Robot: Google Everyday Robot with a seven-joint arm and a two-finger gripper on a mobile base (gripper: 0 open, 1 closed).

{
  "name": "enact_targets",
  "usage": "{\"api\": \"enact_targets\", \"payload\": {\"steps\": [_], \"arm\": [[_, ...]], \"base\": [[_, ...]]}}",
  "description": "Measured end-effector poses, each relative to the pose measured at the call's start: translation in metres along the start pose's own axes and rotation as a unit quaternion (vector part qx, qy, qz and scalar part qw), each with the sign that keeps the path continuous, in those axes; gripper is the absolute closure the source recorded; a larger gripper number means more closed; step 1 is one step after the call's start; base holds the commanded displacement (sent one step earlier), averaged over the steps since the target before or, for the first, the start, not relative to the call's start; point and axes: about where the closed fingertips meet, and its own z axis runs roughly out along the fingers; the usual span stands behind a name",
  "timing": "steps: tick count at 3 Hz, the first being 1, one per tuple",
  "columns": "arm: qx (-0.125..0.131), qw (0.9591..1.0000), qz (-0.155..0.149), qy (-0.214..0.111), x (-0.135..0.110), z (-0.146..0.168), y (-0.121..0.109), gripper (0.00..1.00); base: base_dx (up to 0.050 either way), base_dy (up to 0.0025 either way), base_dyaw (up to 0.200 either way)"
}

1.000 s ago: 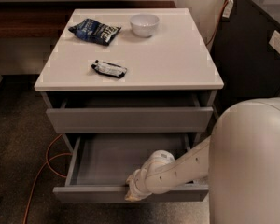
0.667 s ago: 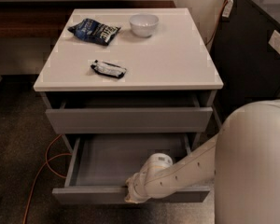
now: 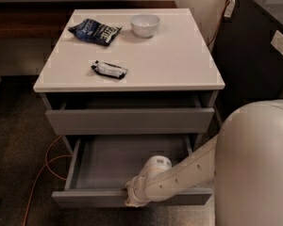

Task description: Place rxbar blueberry into middle drawer

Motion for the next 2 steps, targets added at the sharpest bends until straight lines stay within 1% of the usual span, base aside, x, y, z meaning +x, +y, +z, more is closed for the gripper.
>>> {"api": "enact_targets", "payload": {"steps": [2], "arm": [[0.0,1.0,0.0,0.0,0.0,0.0,0.0001,1.0]], "base": [[0.0,0.0,0.0]]}}
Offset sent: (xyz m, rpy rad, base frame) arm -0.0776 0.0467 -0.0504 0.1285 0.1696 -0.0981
